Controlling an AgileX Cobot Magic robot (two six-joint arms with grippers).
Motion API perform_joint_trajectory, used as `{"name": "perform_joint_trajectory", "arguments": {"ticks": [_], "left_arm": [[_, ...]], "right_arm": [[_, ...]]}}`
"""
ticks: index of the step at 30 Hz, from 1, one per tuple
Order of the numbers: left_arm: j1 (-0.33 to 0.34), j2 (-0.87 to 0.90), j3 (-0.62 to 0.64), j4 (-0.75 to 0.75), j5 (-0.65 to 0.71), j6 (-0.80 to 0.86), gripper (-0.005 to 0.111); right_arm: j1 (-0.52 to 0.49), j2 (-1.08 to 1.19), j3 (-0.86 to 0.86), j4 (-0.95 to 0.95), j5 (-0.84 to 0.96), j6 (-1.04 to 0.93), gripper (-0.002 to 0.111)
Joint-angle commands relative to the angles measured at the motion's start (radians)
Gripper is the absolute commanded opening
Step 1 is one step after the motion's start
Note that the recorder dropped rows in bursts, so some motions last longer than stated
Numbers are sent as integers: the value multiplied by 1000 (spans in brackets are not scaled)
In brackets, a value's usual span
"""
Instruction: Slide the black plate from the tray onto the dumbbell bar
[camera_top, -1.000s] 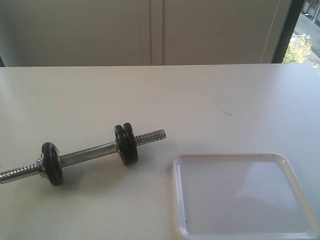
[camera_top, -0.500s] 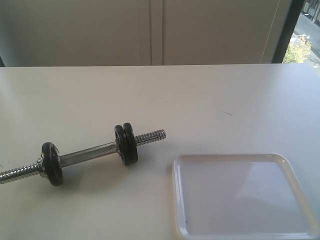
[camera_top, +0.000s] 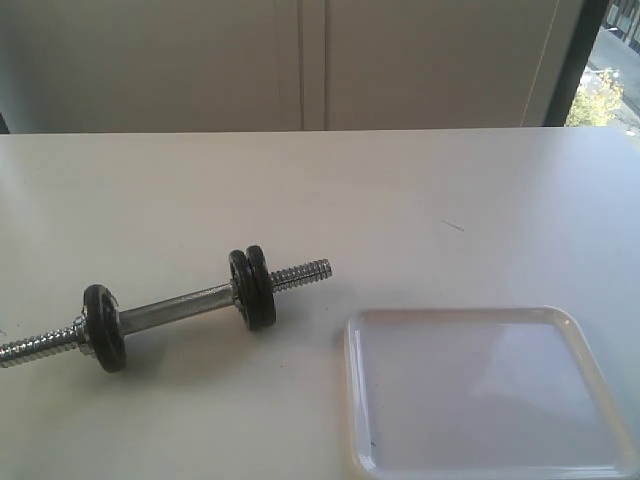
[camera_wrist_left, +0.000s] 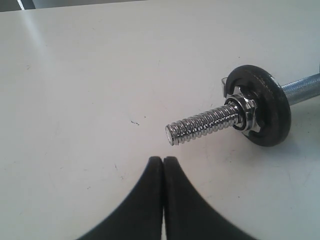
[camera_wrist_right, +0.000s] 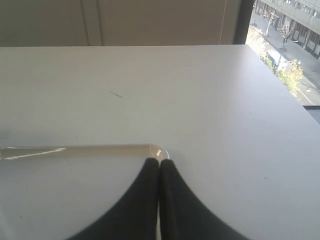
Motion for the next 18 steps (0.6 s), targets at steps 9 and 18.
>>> {"name": "perform_joint_trajectory", "arguments": {"ticks": [9, 18], "left_arm": [[3, -5, 3, 1, 3, -2, 0], [3, -5, 3, 1, 3, -2, 0]], "right_arm": [[-5, -6, 2, -7, -7, -84, 0], [-5, -6, 2, -7, 7, -87, 0]]}}
